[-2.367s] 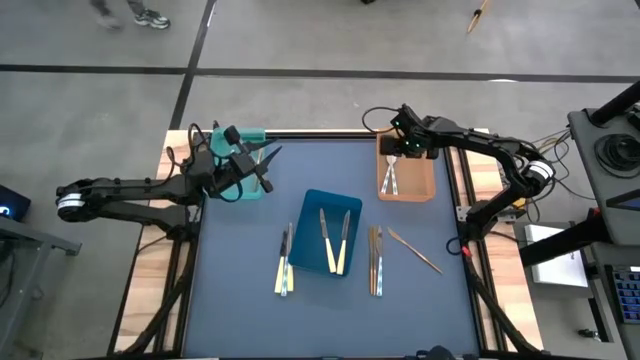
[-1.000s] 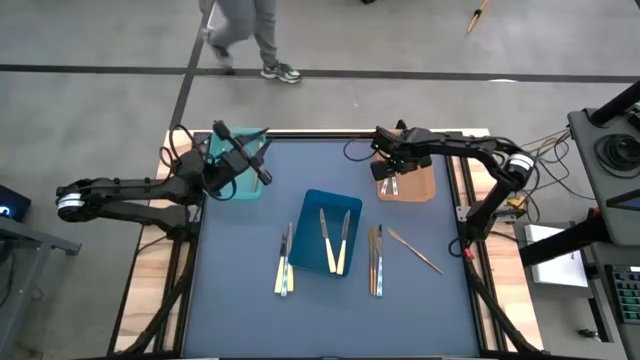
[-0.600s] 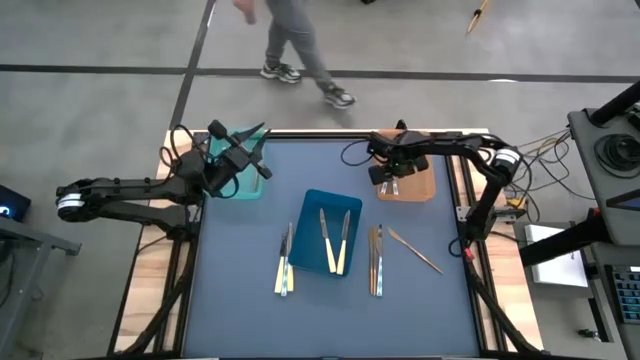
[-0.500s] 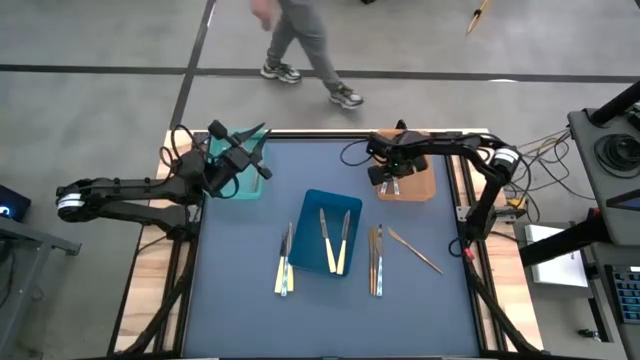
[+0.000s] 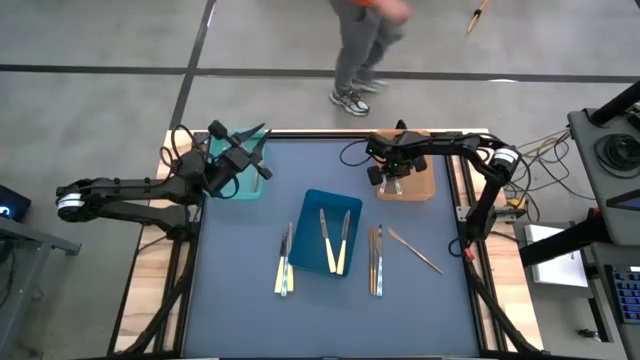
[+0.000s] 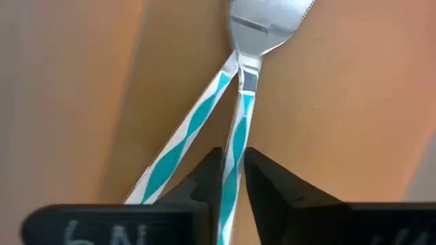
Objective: Sort silverware by color (type)
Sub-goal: Put the left blue and white knife into the orange bin
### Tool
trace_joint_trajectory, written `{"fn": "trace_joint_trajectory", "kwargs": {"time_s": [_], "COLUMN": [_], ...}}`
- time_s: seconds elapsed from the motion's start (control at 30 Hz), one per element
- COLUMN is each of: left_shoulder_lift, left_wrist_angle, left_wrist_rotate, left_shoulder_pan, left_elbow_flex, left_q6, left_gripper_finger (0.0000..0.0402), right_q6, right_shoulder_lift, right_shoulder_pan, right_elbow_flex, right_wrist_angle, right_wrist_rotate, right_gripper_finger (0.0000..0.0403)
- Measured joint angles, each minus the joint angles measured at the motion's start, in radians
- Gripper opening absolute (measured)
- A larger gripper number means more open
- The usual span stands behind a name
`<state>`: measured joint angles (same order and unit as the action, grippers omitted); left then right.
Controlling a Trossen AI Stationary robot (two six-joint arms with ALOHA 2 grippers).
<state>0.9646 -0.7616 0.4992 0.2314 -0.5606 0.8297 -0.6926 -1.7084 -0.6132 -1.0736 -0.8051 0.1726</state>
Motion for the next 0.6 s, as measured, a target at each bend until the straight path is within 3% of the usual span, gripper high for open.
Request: {"fn": "trace_joint_trajectory", "kwargs": {"time_s": [0.13,0.6], "left_shoulder_lift": [0.000,0.000], "left_wrist_angle": [0.000,0.001], "left_wrist_rotate": [0.000,0.000], "left_shoulder_pan": [0.000,0.000], "left_elbow_flex": [0.000,0.000], "left_q6": [0.000,0.000], "left_gripper_finger": [0.0077,0.0077], "right_q6": [0.003,0.003], "right_shoulder_lift": [0.001,0.032], "right_shoulder_pan": [0.000,-0.001], "right_elbow_flex": [0.000,-0.053], "right_wrist_angle": [-0.002,-0.067], "right_wrist_rotate": [0.003,0.039], "right_gripper_finger": [0.0017,0.0018]}}
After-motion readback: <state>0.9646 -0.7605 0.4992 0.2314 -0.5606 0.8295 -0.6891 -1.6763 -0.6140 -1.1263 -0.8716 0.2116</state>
